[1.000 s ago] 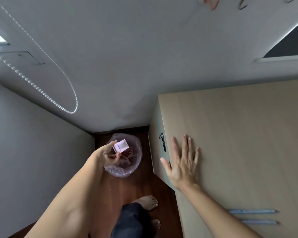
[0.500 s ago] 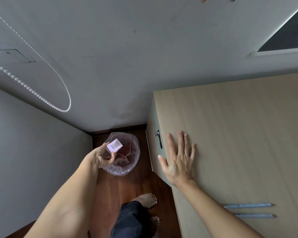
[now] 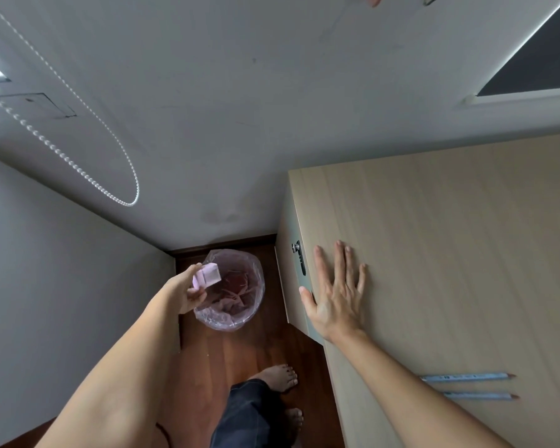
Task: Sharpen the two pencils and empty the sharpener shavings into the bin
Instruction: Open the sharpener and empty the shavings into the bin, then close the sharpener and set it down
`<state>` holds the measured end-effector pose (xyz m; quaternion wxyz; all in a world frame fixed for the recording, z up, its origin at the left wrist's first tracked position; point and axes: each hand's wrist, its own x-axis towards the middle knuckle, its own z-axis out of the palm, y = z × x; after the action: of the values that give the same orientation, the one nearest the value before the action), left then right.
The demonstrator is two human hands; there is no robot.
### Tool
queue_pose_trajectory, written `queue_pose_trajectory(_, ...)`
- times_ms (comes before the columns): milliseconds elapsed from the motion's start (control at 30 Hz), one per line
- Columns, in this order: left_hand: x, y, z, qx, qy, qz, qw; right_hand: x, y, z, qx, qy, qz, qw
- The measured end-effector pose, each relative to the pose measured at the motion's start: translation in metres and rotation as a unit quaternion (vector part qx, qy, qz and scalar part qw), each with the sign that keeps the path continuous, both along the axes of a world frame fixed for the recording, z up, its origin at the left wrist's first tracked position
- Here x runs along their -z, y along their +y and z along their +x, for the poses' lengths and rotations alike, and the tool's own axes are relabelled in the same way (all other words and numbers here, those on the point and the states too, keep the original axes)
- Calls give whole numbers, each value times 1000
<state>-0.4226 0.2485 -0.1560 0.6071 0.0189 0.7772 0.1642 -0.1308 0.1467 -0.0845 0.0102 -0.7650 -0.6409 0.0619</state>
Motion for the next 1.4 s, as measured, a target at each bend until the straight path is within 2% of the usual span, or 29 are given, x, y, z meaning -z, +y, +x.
queue_pose_trajectory(167,-7,-9,-15,24,19,6,1000,-2,3,0,-4,21,-23,999)
queue_pose_trajectory(267,-17,-10,-20,73,69,37,994,-11,6,9,-38,68,-104,991)
queue_pose_trajectory(367,-39,-7,-11,121,103,108,981,-38,13,34,-58,155,-183,969)
queue_pose_trajectory(433,-61,-5,4,176,148,161,960,-65,14,52,-22,233,-199,952)
queue_pose_trajectory(500,-85,-3,27,232,183,240,925,-92,3,70,23,273,-174,946)
queue_pose_trajectory(567,-114,-7,55,280,186,320,886,-115,-19,90,50,277,-143,949)
queue_pose_trajectory(700,-156,-25,122,348,95,440,823,-154,-90,137,141,306,-70,939)
queue_pose_trajectory(833,-172,-59,197,467,10,488,737,-179,-190,186,276,305,-9,911)
queue_pose_trajectory(900,-174,-84,233,534,-38,500,681,-186,-246,204,339,261,-35,903)
queue_pose_trajectory(967,-172,-114,268,596,-80,497,626,-187,-298,212,384,199,-123,893)
queue_pose_trajectory(1033,-169,-146,298,658,-109,484,567,-180,-340,207,420,169,-205,868)
queue_pose_trajectory(1100,-166,-179,325,715,-135,468,501,-171,-367,194,443,178,-226,849)
queue_pose_trajectory(1167,-162,-212,350,754,-160,454,447,-163,-382,182,444,201,-195,851)
queue_pose_trajectory(1267,-156,-257,380,792,-172,430,397,-155,-391,170,442,213,-138,861)
queue_pose_trajectory(1400,-147,-300,405,823,-178,404,357,-155,-395,167,437,207,-129,866)
